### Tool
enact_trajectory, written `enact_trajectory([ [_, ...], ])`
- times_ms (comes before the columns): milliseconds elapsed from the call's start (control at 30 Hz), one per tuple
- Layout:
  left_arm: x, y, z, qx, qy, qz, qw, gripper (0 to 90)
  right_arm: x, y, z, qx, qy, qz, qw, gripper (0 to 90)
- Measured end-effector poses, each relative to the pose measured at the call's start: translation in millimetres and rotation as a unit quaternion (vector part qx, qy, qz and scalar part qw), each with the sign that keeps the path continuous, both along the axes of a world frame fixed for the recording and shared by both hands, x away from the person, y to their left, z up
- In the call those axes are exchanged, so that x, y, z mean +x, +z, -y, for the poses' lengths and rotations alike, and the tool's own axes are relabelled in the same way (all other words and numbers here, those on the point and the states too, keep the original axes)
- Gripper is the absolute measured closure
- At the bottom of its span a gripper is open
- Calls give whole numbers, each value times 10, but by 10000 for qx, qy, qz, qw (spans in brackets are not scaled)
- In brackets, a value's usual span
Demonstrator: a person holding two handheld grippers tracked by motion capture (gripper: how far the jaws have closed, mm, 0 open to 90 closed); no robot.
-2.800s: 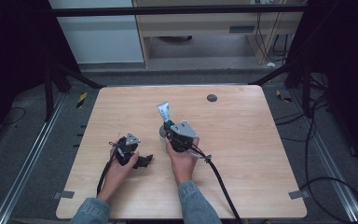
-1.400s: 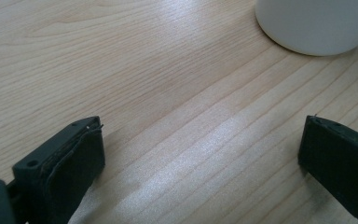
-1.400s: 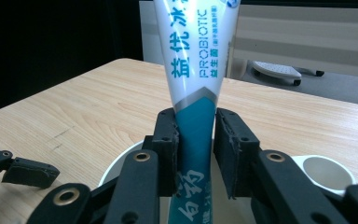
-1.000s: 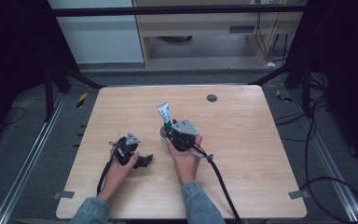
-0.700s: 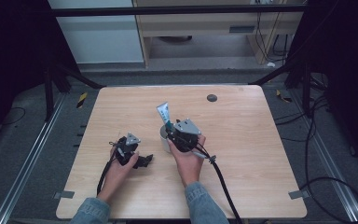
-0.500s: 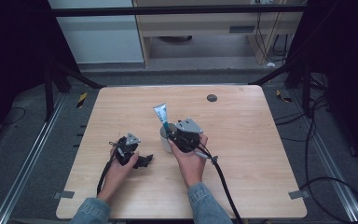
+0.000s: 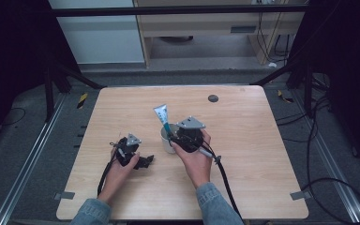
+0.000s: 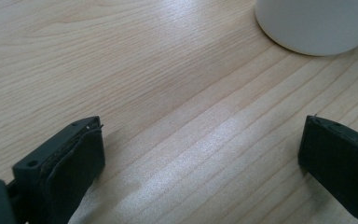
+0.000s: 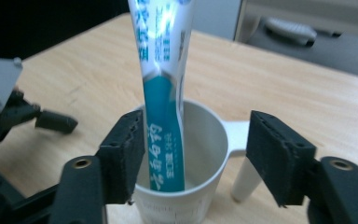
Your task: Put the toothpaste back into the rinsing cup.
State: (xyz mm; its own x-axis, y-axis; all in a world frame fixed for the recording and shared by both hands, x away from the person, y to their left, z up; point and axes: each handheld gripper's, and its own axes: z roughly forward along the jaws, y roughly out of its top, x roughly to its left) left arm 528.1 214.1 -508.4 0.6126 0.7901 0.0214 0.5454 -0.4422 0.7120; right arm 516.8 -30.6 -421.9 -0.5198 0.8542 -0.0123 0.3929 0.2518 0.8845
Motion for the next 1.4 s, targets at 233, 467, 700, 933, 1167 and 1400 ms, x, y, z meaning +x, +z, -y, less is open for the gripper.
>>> enact_trajectory([
  [233,0,0,0,3,-1,1,10000,0,19,39,88,-239,124,-401,9988,255],
  [467,0,0,-1,7,-3,1,10000,0,33,62,241,-351,200,-648,9971,181],
  [700,0,0,0,3,-1,1,10000,0,56,113,409,-518,241,-837,9949,129],
  [933,0,0,0,3,-2,2,10000,0,55,129,534,-655,342,-927,9929,87],
  [1167,2,0,1,2,-3,1,10000,0,64,152,689,-648,357,-965,9926,66],
  [1400,14,2,10,13,-17,-3,10000,0,53,175,876,-724,195,-966,9925,68],
])
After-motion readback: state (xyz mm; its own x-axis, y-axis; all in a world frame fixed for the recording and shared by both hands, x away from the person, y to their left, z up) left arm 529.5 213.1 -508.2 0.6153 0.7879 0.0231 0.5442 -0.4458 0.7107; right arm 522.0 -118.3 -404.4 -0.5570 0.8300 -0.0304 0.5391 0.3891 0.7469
